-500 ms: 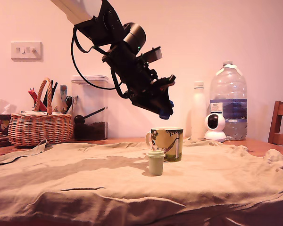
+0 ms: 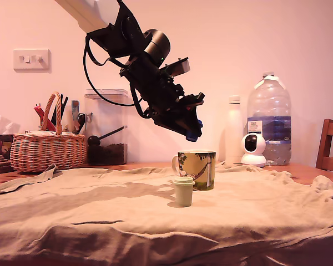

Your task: Pick up the coffee capsules on the table and drop them inside the coffee cup

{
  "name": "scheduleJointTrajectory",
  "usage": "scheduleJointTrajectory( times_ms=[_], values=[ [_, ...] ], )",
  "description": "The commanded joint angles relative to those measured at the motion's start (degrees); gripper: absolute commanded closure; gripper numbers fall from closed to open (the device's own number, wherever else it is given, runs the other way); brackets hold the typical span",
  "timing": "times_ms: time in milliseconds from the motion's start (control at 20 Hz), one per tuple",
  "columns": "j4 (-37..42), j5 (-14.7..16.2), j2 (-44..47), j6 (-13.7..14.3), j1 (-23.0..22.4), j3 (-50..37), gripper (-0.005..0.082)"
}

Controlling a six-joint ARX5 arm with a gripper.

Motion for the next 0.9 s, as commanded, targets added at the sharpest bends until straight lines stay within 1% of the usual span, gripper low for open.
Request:
scheduleJointTrajectory(
  times_ms=[0,50,100,150,250,300,350,850],
  values=[
    [-0.5,0.0,2.2,-0.5,-0.1,0.7,0.0607],
    [-1.0,-0.5,2.2,-1.2,0.0,0.7,0.0602],
    [-1.6,-0.9,2.2,-1.2,0.0,0.7,0.0596],
    [-1.8,-1.4,2.2,-1.2,0.0,0.7,0.0551],
    [-2.1,-1.7,2.2,-1.2,0.0,0.7,0.0382],
    [-2.2,-1.7,2.2,-1.2,0.0,0.7,0.0317],
    [-2.3,-1.7,2.2,-1.2,0.0,0.7,0.0288],
    [-2.8,-1.7,2.1,-1.0,0.1,0.7,0.0293]
  ],
)
